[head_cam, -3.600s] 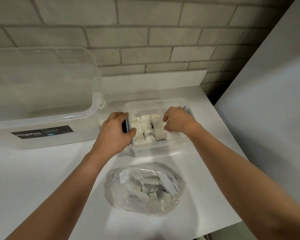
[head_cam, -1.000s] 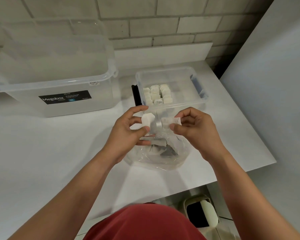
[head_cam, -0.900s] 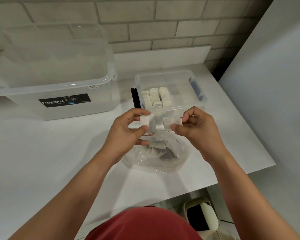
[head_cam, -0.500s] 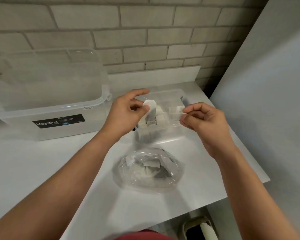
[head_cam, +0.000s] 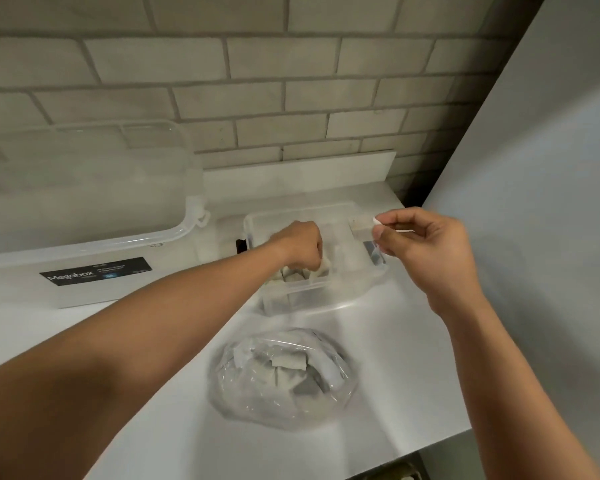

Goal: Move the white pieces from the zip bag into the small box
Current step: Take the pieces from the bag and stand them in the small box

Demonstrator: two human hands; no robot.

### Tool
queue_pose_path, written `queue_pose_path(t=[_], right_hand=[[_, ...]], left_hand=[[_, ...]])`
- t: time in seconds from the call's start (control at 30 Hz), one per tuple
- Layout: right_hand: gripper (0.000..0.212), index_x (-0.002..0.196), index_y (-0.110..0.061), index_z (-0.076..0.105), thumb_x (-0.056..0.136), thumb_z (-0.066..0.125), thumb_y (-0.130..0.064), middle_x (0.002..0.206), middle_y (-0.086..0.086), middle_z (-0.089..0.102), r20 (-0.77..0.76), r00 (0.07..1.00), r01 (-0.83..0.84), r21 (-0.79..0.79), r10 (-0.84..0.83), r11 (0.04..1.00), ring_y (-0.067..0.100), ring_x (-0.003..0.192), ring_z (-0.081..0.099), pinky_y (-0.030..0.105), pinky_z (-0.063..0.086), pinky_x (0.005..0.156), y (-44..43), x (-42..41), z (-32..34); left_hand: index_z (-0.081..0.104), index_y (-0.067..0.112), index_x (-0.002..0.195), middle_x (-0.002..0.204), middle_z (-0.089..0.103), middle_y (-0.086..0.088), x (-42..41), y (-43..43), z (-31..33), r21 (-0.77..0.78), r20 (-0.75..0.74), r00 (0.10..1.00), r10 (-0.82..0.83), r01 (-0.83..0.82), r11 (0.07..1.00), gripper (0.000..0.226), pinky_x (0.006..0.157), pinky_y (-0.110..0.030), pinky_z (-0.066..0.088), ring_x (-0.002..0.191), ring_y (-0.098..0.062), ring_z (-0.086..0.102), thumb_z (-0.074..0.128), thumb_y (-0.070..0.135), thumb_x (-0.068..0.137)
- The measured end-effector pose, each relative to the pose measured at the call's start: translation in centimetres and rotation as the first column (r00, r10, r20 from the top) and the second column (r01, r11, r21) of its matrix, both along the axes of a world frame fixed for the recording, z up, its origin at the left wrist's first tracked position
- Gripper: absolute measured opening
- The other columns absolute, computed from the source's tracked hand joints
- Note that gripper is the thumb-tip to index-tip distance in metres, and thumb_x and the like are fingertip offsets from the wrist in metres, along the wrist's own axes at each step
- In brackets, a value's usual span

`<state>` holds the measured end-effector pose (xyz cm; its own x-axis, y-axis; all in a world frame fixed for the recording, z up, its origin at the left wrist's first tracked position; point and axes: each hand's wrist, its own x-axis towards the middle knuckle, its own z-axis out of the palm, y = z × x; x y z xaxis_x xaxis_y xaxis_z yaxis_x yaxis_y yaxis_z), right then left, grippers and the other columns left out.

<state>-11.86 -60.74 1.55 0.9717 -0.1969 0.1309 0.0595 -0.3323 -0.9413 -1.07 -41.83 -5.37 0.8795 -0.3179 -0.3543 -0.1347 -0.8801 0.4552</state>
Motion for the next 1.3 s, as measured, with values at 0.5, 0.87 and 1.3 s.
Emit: queue_pose_path(t=[0.5, 0.87, 1.3], right_hand=[[0.005, 0.093, -0.029, 0.081, 0.088, 0.080, -0.027, 0.087, -0.013, 0.078, -0.074, 0.993, -0.115, -0.315, 0.096, 0.942, 0.008, 0.075, 0.072, 0.036, 0.062, 0.078, -0.9, 4.2, -2.1], [0.015, 0.093, -0.023, 0.080, 0.088, 0.072, -0.010, 0.079, -0.013, 0.069, -0.344, 0.880, -0.474, -0.682, 0.327, 0.557, 0.013, 0.089, 0.068, 0.029, 0.056, 0.084, 2.4, 9.4, -3.7], [0.019, 0.098, -0.021, 0.083, 0.089, 0.072, -0.008, 0.095, -0.009, 0.074, -0.660, 0.681, -0.731, -0.592, 0.317, 0.339, 0.011, 0.092, 0.066, 0.023, 0.052, 0.080, 4.9, 12.2, -8.9]], left_hand=[[0.073, 0.019, 0.097, 0.094, 0.072, 0.000, 0.9, -0.3, -3.1, 0.187, 0.027, 0.994, 0.102, -0.105, 0.977, 0.021, 0.062, -0.029, 0.050, 0.080, -0.021, 0.068, 0.077, 0.020, 0.076], [0.076, 0.020, 0.095, 0.097, 0.072, -0.001, 0.7, 0.4, -2.8, 0.126, 0.068, 0.997, 0.042, -0.050, 0.991, 0.021, 0.070, -0.033, 0.059, 0.086, -0.024, 0.070, 0.080, 0.019, 0.075], [0.070, 0.026, 0.120, 0.119, 0.061, -0.002, -4.8, 7.8, 2.3, 0.056, 0.458, 0.872, 0.171, -0.220, 0.974, 0.031, 0.079, -0.039, 0.051, 0.116, -0.026, 0.056, 0.071, 0.029, 0.089]])
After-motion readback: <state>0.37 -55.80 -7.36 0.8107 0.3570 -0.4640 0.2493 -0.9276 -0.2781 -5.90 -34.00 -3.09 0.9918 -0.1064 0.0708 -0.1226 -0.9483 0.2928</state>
